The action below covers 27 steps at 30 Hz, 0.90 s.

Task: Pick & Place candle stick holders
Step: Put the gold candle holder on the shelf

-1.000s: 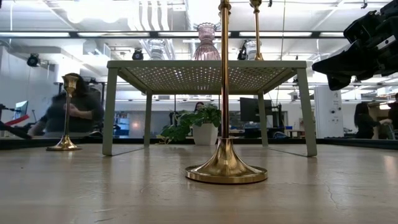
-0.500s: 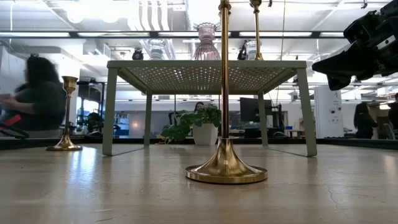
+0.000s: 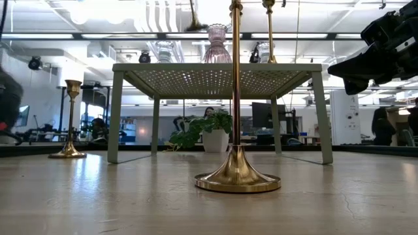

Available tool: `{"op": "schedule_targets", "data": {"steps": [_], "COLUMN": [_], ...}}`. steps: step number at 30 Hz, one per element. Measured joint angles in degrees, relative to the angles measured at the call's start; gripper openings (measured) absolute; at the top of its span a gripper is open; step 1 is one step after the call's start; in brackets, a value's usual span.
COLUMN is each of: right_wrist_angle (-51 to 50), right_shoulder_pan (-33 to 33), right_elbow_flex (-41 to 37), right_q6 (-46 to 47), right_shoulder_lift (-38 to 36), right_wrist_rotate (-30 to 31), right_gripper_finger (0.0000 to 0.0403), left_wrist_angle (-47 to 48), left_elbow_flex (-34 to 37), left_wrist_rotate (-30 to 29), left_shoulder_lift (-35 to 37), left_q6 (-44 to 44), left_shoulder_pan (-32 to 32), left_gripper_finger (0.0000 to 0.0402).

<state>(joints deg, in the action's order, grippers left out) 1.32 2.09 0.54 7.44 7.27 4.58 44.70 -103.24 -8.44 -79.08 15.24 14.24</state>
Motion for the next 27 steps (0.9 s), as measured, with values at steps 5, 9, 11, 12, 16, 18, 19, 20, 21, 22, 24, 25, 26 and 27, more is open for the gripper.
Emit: {"op": "schedule_targets", "data": {"steps": [5,9,11,12,16,18,19,20,21,22,24,25,26,27], "right_wrist_angle": [0.0,0.0,0.0,0.0,0.0,0.0,0.0,0.0,0.0,0.0,0.0,0.0,0.0,0.0], "right_shoulder_pan": [0.0,0.0,0.0,0.0,0.0,0.0,0.0,0.0,0.0,0.0,0.0,0.0,0.0,0.0], "right_elbow_flex": [0.0,0.0,0.0,0.0,0.0,0.0,0.0,0.0,0.0,0.0,0.0,0.0,0.0,0.0], "right_q6": [0.0,0.0,0.0,0.0,0.0,0.0,0.0,0.0,0.0,0.0,0.0,0.0,0.0,0.0], "right_shoulder_lift": [0.0,0.0,0.0,0.0,0.0,0.0,0.0,0.0,0.0,0.0,0.0,0.0,0.0,0.0], "right_wrist_rotate": [0.0,0.0,0.0,0.0,0.0,0.0,0.0,0.0,0.0,0.0,0.0,0.0,0.0,0.0], "right_gripper_finger": [0.0008,0.0008,0.0008,0.0008,0.0008,0.0008,0.0008,0.0008,0.0008,0.0008,0.0008,0.0008,0.0008,0.0008], "left_wrist_angle": [1.1,1.5,1.6,1.7,2.5,3.6,3.7,3.9,4.0,4.0,3.9,3.9,4.0,4.0], "left_elbow_flex": [-0.5,-0.5,-0.5,-0.5,-0.5,-0.5,-0.5,-0.5,-0.5,-0.5,-0.5,-0.5,-0.5,-0.5], "left_wrist_rotate": [4.8,7.2,9.6,10.5,11.1,11.1,11.2,11.2,11.5,12.0,12.5,12.5,12.8,13.5], "left_shoulder_lift": [-3.8,-6.2,-7.1,-7.6,-9.4,-10.4,-10.9,-11.4,-11.9,-12.4,-13.2,-13.6,-14.0,-14.4], "left_q6": [-0.3,-0.1,-0.1,-0.1,-0.1,-0.3,-0.3,-0.3,-0.3,-0.4,-0.6,-0.8,-0.9,-1.1], "left_shoulder_pan": [4.7,6.3,6.7,6.7,6.7,6.7,6.7,6.7,6.7,6.7,6.7,6.7,6.7,6.7], "left_gripper_finger": [0.002,0.002,0.002,0.002,0.002,0.002,0.002,0.002,0.002,0.002,0.002,0.002,0.002,0.002]}}
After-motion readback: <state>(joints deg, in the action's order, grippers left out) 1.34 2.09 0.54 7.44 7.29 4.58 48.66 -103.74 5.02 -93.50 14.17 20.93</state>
